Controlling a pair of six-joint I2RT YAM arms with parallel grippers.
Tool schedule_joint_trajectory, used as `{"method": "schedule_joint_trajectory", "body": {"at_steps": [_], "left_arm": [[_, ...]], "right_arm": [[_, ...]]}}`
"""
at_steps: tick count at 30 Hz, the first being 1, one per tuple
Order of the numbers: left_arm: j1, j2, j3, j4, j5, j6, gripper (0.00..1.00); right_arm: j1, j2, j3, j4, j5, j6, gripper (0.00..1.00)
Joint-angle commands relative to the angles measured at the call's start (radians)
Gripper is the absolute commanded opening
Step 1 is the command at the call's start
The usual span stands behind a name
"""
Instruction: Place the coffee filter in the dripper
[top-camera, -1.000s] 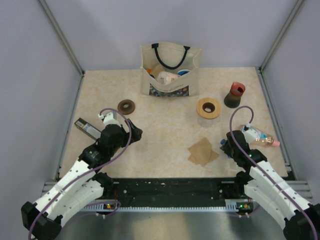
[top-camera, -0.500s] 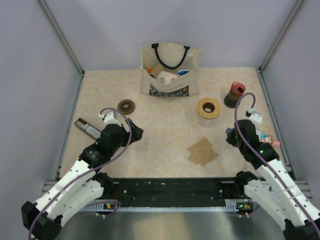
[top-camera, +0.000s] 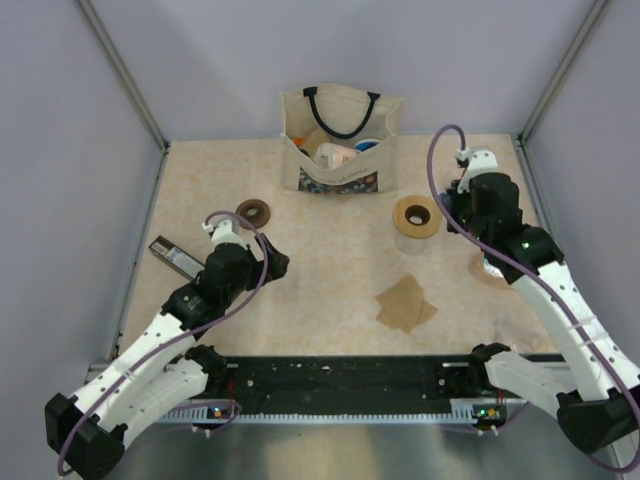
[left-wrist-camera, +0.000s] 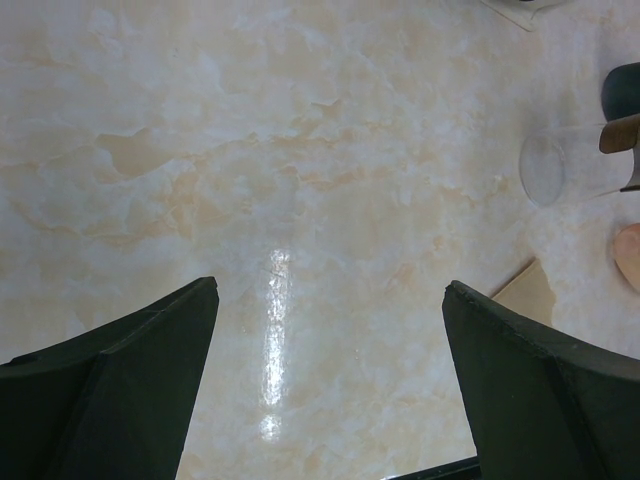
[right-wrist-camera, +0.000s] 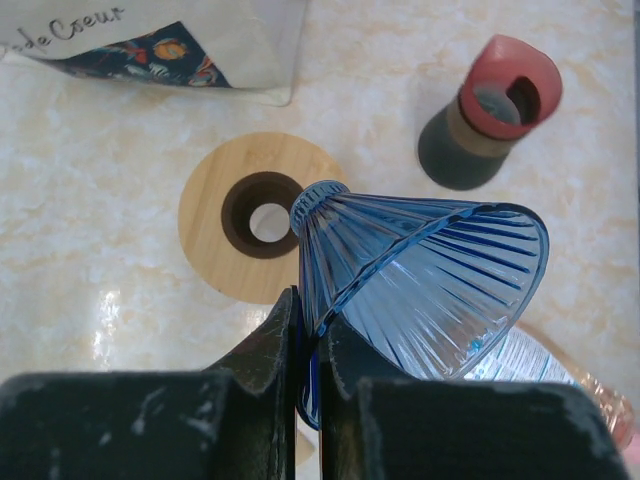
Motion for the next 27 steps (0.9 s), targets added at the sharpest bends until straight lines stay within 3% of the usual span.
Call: {"method": "schedule_joint_trajectory", "body": {"at_steps": [1,6,13,18,27], "left_arm": [[-0.001,0.008,0.039,0.055,-0.001,0.016,0.99],[-0.001,0.017,0.053,0.043,0.002,0.024,0.99],[-0.001,0.013,0.058,0.032,-0.01,0.024,0.99],[-0.003,0.026,0.068,0.024,-0.021,0.026,0.99],[-0.001,0.059,0.081,0.015,-0.029,0.015,0.99]], "right_arm": [[-0.006,0.063,0.104,0.08,-0.189,-0.261,0.0],[-0.004,0.132,0.168,0.074,-0.378,-0.655,0.0],[-0.004,0.253,0.261,-0.211,-0.422,-1.207,0.0],[-0.003,0.362,0.368,-0.403,-0.443,-1.378,0.0],[0.075,0.458,0.388,-0.383,-0.275,-1.438,0.0]]}}
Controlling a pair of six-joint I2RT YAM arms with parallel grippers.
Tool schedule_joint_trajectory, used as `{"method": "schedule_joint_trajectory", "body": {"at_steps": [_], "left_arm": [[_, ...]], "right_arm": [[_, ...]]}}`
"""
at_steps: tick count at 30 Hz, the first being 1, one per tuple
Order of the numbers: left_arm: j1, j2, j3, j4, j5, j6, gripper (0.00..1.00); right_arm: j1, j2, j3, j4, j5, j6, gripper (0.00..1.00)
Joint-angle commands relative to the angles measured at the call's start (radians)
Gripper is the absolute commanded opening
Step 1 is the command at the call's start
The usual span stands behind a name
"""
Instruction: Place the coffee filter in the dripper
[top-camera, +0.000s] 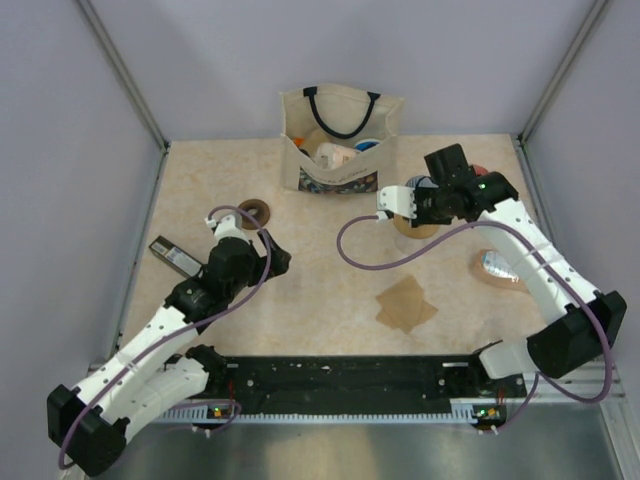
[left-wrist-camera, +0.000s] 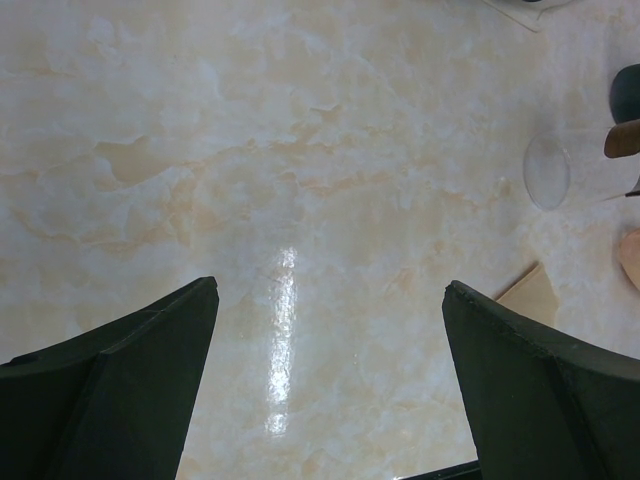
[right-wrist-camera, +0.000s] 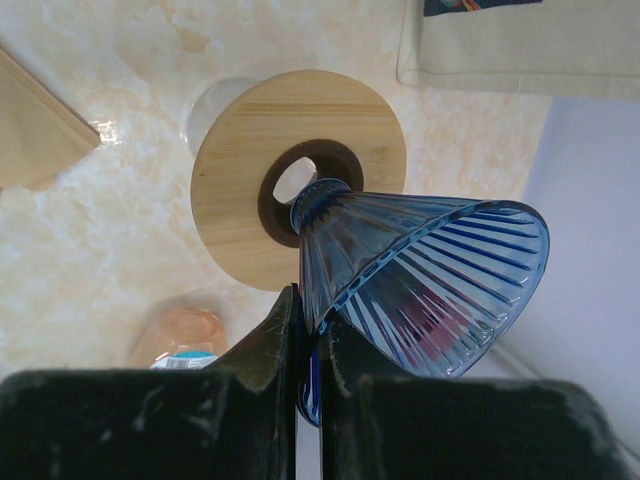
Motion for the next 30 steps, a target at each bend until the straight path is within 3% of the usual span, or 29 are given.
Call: {"method": "schedule_joint_trajectory", "body": {"at_steps": [1,30], "left_arm": [[-0.001,0.007,0.039,0.017,-0.025,0.007,0.99],[-0.001,0.009,0.036,0.002,-0.037,0.009,0.99]], "right_arm": [[0.037,0.033,0.054,0.016,0.074,-0.071,0.0],[0.076,0.102,-0.089,0.09,0.128,0.027,0.0]]}}
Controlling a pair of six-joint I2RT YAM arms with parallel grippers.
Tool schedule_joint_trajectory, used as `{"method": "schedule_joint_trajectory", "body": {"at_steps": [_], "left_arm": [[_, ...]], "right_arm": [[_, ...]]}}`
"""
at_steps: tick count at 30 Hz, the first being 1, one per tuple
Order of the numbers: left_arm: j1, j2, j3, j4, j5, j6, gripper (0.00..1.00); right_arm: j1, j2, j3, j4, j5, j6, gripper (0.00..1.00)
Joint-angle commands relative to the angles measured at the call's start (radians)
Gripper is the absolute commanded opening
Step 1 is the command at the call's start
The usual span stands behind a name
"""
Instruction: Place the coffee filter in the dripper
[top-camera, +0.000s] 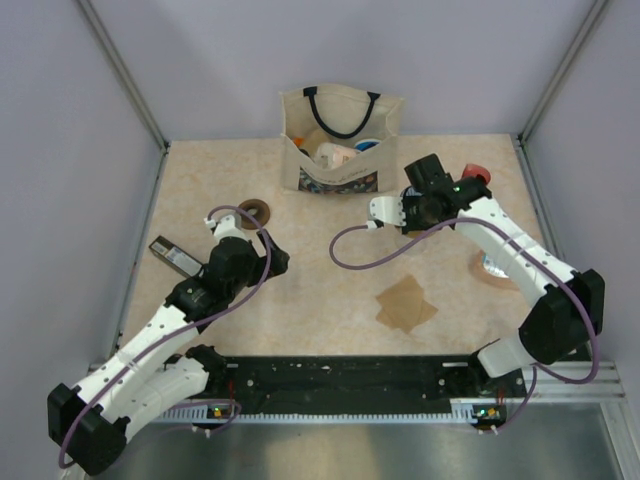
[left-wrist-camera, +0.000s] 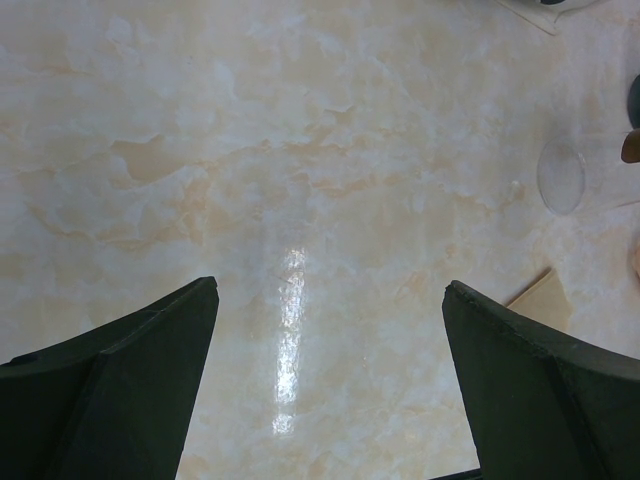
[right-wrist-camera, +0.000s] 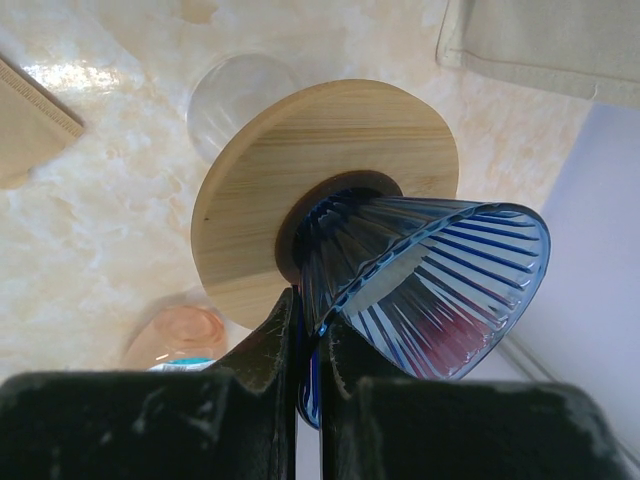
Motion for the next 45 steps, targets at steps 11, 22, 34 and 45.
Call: {"method": "schedule_joint_trajectory", "body": {"at_steps": [11,22,34,45], "left_arm": [[-0.003,-0.006,0.029,0.002,-0.016,0.012,0.99],[-0.003,-0.01,0.038,-0.009,-0.027,0.017,0.99],[-0.001,0.002,0.039,0.014,-0.012,0.023,0.99],[-0.001,-0.015,0.055,0.014,0.005,0.032,0.99]], "right_arm": [[0.013,0.072,-0.062,-0.035,-0.096,0.084,0.0],[0.015,0.127,-0.067,-0.07,-0.145,0.096,0.0],[0.016,0.132,0.13,-0.133,-0.073,0.049,0.1],[0.015,0.133,0.203,-0.138,-0.076,0.039,0.4]]}}
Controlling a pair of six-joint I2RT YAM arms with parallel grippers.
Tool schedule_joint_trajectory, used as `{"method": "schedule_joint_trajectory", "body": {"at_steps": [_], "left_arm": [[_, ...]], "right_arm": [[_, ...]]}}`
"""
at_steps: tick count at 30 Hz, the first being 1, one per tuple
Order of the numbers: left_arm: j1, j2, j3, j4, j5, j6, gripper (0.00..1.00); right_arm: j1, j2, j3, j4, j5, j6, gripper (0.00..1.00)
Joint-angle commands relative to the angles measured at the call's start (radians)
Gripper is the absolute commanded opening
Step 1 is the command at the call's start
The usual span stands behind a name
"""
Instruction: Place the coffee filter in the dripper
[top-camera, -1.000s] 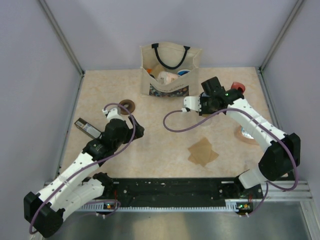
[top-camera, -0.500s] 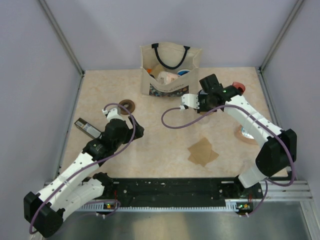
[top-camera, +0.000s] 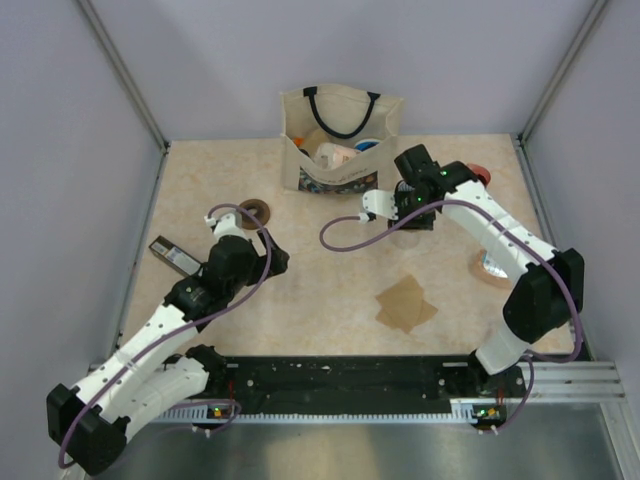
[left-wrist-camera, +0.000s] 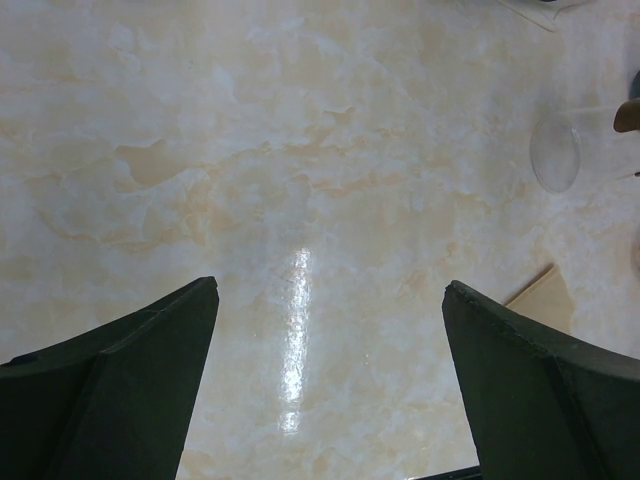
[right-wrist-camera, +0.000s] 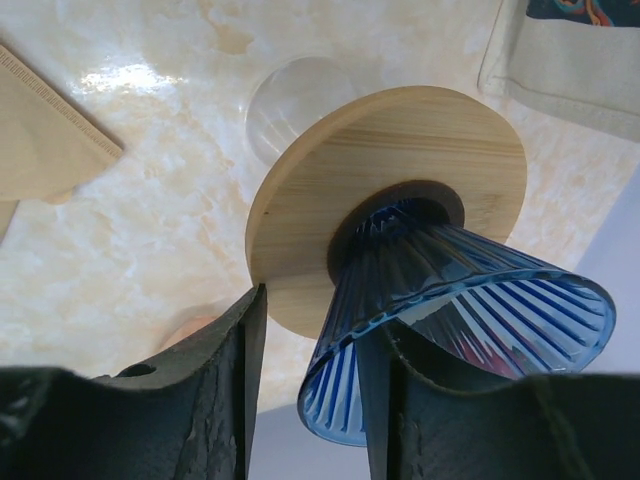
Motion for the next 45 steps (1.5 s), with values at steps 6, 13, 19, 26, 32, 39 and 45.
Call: {"method": "schedule_joint_trajectory", "body": {"at_steps": [6,13,19,26,32,39,45], "left_arm": [[-0.001,-0.023,0.042,0.047,0.013,0.013,0.99],[-0.003,0.037,0.117,0.09,0.061,0.03,0.99],[-0.001,0.187,0.257,0.125,0.154,0.064,0.99],[-0.015,0.474,0.485,0.226,0.418,0.073,0.99],[-0.069,0.761,0.792,0.19,0.513,0.097,0.99],[-0.13,0.988,1.022,0.118,0.412,0.142,0.88],[-0.136,1.118,1.153,0.082,0.427,0.142,0.74]], "right_arm": [[0.011,-0.017,0.167,-0.021,-0.015,-0.034,0.98],[0.009,-0.142,0.14,0.055,-0.053,-0.031,0.99],[-0.037,-0.385,-0.112,0.547,-0.018,0.355,0.99],[-0.219,-0.433,-0.154,0.725,0.055,1.131,0.99],[-0.368,-0.41,-0.246,0.692,-0.191,1.545,0.96],[-0.4,-0.374,-0.312,0.688,-0.238,1.565,0.86],[-0.406,-0.362,-0.379,0.712,-0.233,1.534,0.75]]}}
